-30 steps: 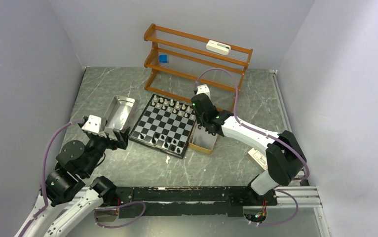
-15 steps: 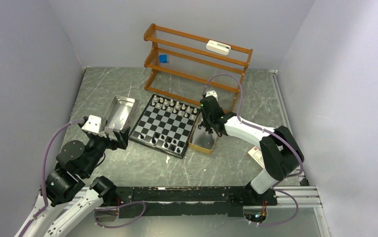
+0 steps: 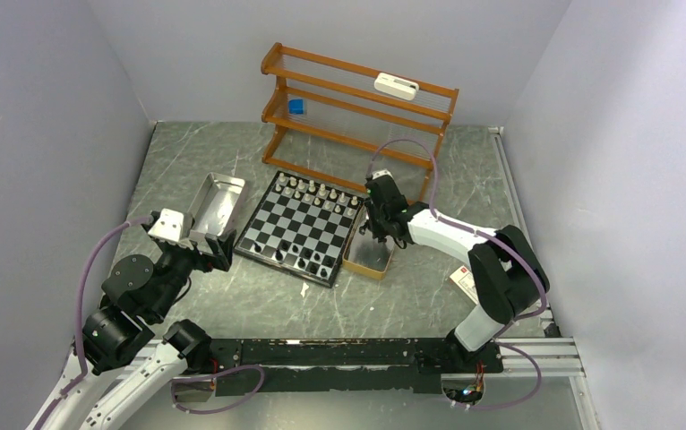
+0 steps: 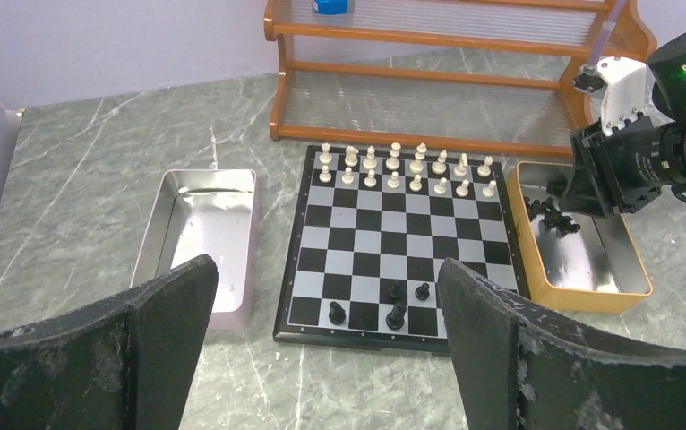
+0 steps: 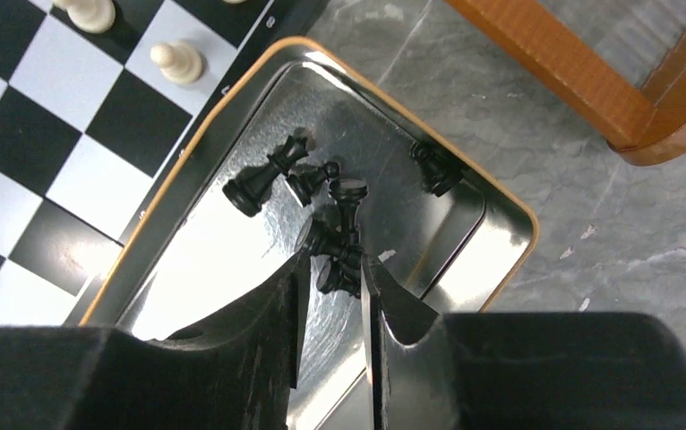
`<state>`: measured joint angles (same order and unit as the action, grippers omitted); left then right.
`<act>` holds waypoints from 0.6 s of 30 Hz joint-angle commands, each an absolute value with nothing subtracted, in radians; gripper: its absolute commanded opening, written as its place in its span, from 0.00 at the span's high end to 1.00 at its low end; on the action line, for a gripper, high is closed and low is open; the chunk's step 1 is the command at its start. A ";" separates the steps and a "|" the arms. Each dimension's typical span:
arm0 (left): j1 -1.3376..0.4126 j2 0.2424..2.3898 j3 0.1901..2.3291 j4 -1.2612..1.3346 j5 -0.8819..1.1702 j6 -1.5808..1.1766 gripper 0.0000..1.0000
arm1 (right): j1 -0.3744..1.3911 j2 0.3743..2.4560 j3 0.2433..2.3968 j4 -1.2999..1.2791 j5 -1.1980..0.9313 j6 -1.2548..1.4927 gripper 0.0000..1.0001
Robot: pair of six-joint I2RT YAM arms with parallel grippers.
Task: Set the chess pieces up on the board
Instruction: Pick up the chess piece from the storage box.
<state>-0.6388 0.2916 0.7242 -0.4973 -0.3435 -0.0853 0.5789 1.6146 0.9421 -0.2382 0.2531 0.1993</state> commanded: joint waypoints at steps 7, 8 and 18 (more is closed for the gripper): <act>-0.644 0.286 0.719 -0.473 -0.325 -0.075 0.03 | 0.560 1.619 0.953 -0.294 0.145 0.130 0.70; -0.644 0.286 0.719 -0.475 -0.326 -0.076 0.03 | 0.561 1.631 0.956 -0.297 0.140 0.131 0.69; -0.644 0.280 0.718 -0.472 -0.329 -0.076 0.02 | 0.561 1.663 0.980 -0.327 0.139 0.124 0.65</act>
<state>-0.6388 0.2890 0.7242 -0.4973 -0.3428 -0.0856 0.5682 1.6543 0.9478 -0.3061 0.1413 0.1406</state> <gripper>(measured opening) 0.974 0.344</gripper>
